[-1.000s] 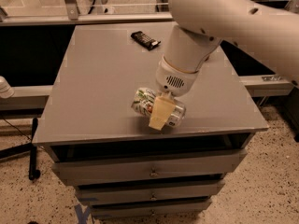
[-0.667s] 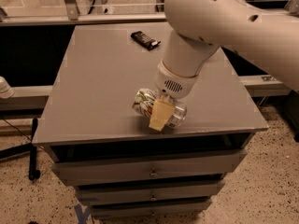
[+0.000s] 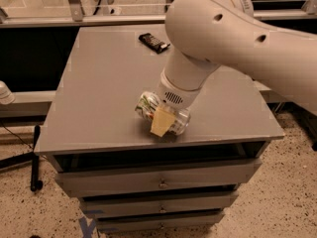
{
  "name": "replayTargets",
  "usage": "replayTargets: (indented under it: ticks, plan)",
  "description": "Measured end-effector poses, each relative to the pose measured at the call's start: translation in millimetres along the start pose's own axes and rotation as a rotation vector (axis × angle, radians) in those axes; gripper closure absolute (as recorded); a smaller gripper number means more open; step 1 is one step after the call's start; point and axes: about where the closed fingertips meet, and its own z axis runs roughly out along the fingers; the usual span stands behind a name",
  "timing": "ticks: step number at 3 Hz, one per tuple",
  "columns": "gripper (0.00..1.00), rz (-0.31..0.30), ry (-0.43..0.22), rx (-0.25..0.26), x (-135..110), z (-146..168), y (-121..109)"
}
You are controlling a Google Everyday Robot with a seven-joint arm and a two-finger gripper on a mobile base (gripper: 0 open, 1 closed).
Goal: Knock 7up can over
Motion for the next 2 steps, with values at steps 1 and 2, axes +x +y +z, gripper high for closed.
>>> replayTargets:
  ticks: [1, 2]
  plan:
    - [0.61, 0.026, -0.026, 0.026, -4.6, 6.1, -4.7]
    - [0.37, 0.037, -0.039, 0.034, -8.1, 9.3, -8.9]
